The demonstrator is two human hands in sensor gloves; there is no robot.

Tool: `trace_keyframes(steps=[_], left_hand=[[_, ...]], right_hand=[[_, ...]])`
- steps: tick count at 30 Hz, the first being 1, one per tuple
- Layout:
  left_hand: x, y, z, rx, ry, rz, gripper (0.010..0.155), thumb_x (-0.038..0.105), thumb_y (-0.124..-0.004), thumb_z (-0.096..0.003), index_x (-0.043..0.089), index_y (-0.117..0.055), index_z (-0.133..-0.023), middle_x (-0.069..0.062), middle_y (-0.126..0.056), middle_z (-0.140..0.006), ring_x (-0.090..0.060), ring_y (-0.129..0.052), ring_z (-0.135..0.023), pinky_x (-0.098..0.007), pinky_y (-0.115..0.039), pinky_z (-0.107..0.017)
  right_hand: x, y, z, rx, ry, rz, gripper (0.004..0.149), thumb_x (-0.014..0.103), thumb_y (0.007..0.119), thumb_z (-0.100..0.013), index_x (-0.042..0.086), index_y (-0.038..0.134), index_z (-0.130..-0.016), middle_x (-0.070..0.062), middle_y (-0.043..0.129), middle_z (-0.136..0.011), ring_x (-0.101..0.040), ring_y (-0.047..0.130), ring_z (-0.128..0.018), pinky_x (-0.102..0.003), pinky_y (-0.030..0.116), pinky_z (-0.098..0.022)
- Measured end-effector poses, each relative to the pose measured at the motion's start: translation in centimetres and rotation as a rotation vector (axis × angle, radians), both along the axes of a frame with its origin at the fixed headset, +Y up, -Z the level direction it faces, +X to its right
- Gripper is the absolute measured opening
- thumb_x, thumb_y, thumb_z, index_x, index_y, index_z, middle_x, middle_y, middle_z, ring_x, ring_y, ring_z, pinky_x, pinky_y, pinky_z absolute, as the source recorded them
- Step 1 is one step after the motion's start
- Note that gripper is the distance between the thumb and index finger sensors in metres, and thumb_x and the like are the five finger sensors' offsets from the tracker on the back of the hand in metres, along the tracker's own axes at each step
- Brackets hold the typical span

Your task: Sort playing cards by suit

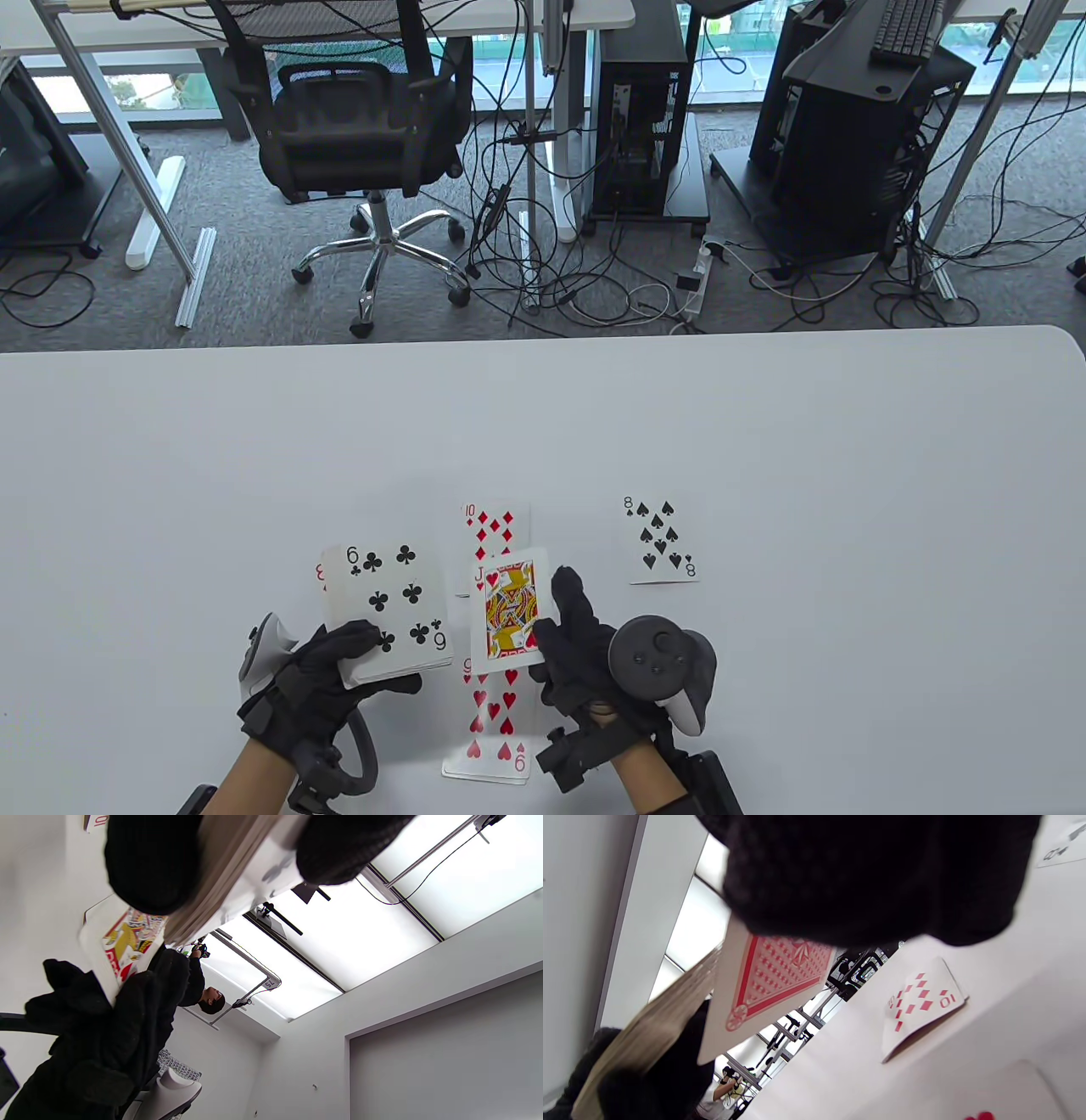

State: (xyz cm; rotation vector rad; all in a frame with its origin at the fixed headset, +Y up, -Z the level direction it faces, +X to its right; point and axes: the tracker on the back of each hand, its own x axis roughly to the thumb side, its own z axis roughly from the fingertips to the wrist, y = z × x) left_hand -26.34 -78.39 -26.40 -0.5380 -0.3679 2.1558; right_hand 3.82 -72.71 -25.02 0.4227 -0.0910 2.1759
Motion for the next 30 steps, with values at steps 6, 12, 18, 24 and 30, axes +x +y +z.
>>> trace_keyframes(steps=[6,12,18,24,30], left_hand=[[-0.5,0.2,-0.1,0.007,0.025,0.0,0.067,0.039,-0.074,-0.0606,0.02,-0.034,-0.111,-0.013,-0.055,-0.112,-0.041,-0.076,-0.094,-0.042,-0.086,-0.052],[-0.4,0.2,0.0,-0.006,0.019,-0.008,0.067,0.039,-0.074,-0.0606,0.019,-0.034,-0.111,-0.014,-0.055,-0.112,-0.041,-0.076,-0.094,-0.042,-0.086,-0.052],[-0.3,0.2,0.1,-0.012,0.016,-0.014,0.067,0.039,-0.074,-0.0606,0.02,-0.034,-0.111,-0.013,-0.055,-0.112,-0.041,-0.076,-0.094,-0.042,-0.086,-0.052],[-0.1,0.3,0.2,-0.018,0.005,-0.026,0.067,0.038,-0.074,-0.0605,0.02,-0.034,-0.111,-0.013,-0.055,-0.112,-0.041,-0.076,-0.094,-0.043,-0.086,-0.052],[0.2,0.4,0.0,0.013,-0.032,-0.07,0.067,0.038,-0.075,-0.06,0.02,-0.035,-0.111,-0.013,-0.055,-0.112,-0.042,-0.075,-0.094,-0.044,-0.085,-0.052]], right_hand=[[-3.5,-2.5,0.9,-0.16,0.125,0.305,0.048,0.012,0.066,-0.051,-0.017,0.059,-0.088,-0.009,0.093,-0.034,-0.011,0.092,-0.004,-0.041,0.088,-0.022],[-6.0,-4.1,1.9,-0.144,0.183,0.686,0.048,0.013,0.067,-0.051,-0.016,0.059,-0.089,-0.009,0.094,-0.031,-0.013,0.091,-0.002,-0.04,0.087,-0.02],[-7.0,-4.6,2.4,-0.164,0.217,0.862,0.051,0.016,0.068,-0.052,-0.013,0.054,-0.092,-0.009,0.093,-0.031,-0.014,0.091,-0.002,-0.042,0.087,-0.02],[-6.4,-4.2,2.1,-0.238,0.229,0.823,0.054,0.023,0.069,-0.054,-0.008,0.052,-0.096,-0.012,0.094,-0.035,-0.018,0.092,-0.005,-0.045,0.086,-0.023],[-4.6,-1.4,1.7,-0.037,0.094,0.505,0.058,0.027,0.064,-0.056,-0.017,0.052,-0.092,-0.018,0.093,-0.045,-0.024,0.094,-0.014,-0.05,0.084,-0.029]])
